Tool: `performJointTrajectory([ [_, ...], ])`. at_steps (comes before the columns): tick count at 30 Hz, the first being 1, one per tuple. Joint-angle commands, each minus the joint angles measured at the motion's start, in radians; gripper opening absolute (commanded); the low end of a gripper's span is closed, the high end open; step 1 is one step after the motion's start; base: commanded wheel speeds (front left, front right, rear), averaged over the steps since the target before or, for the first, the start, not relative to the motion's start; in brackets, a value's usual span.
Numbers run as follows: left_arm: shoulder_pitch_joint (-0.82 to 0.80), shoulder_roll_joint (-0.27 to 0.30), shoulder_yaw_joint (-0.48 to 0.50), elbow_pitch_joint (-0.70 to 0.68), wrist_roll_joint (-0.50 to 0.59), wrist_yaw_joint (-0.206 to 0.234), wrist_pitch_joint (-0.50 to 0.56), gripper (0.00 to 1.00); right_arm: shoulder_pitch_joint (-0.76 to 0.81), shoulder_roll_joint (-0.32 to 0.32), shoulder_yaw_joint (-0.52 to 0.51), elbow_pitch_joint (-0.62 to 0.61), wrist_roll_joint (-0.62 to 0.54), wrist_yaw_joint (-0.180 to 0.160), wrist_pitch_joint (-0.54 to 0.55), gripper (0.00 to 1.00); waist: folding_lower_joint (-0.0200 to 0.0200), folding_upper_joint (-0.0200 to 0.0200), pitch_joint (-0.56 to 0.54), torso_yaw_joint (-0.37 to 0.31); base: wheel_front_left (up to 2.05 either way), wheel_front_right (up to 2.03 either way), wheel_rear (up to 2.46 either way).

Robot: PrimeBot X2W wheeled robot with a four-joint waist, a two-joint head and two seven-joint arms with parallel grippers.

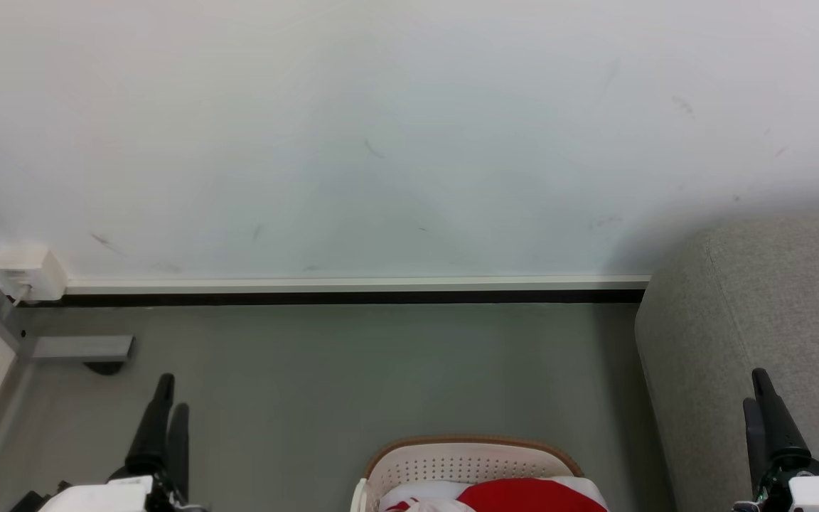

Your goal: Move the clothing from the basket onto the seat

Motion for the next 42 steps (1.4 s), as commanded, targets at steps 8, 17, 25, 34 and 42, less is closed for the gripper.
performJointTrajectory([
  [8, -0.016, 0.008, 0.007, -0.077, 0.159, -0.012, -0.042, 1.00, -0.030, 0.020, -0.016, -0.063, -0.144, 0.000, -0.018, 1.00, 0.0000, 0.0000, -0.001, -0.002, 0.00, 0.00, 0.00],
  [17, -0.006, 0.010, -0.007, -0.102, 0.388, -0.008, -0.079, 1.00, -0.024, 0.032, -0.027, -0.071, -0.356, 0.000, -0.030, 1.00, 0.0000, 0.0000, -0.005, -0.005, 0.00, 0.00, 0.00],
  [25, 0.007, 0.011, -0.033, -0.119, 0.580, 0.024, -0.110, 1.00, -0.024, 0.035, -0.025, -0.044, -0.597, -0.001, -0.041, 1.00, 0.0000, 0.0000, -0.010, -0.007, 0.00, 0.00, 0.00],
  [34, 0.022, 0.016, -0.066, -0.122, 0.800, 0.056, -0.140, 1.00, -0.028, 0.053, -0.030, -0.003, -0.787, -0.001, -0.052, 1.00, 0.0000, 0.0000, -0.016, -0.011, 0.00, 0.00, 0.00],
  [42, 0.028, 0.033, -0.097, -0.108, 0.908, 0.093, -0.163, 1.00, -0.033, 0.066, -0.042, 0.013, -0.900, -0.001, -0.059, 1.00, 0.0000, 0.0000, -0.018, -0.012, 0.00, 0.00, 0.00],
])
